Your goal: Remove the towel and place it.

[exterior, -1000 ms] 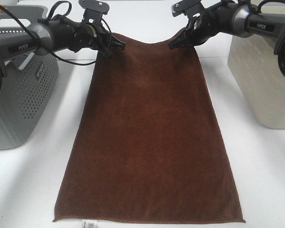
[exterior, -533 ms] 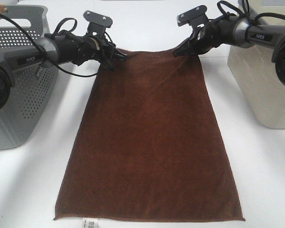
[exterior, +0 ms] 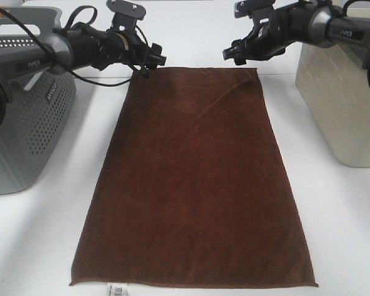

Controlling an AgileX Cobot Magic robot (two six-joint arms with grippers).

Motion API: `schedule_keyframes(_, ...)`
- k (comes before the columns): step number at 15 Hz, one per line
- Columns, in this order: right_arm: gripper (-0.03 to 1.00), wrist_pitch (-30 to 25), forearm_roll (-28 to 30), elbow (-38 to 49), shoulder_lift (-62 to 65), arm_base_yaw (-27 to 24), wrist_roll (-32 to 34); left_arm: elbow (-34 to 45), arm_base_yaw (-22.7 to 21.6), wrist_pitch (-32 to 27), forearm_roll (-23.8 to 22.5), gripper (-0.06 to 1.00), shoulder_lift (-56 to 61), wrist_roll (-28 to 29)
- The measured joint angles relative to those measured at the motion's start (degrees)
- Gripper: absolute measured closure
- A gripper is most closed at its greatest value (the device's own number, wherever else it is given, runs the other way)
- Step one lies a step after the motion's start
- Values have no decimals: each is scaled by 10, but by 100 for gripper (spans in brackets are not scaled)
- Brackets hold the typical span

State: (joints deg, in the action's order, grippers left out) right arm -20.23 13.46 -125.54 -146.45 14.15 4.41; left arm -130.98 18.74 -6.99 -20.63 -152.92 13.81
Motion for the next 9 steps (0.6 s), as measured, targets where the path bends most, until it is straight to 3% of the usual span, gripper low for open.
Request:
schedule_keyframes(3,29,-70,-62,0,49,0,-8,-1,6,-45,34,14,54,0)
schedule_keyframes(9,29,-278,-143,0,152,0,-37,-1,27,-282,78,14,159,0)
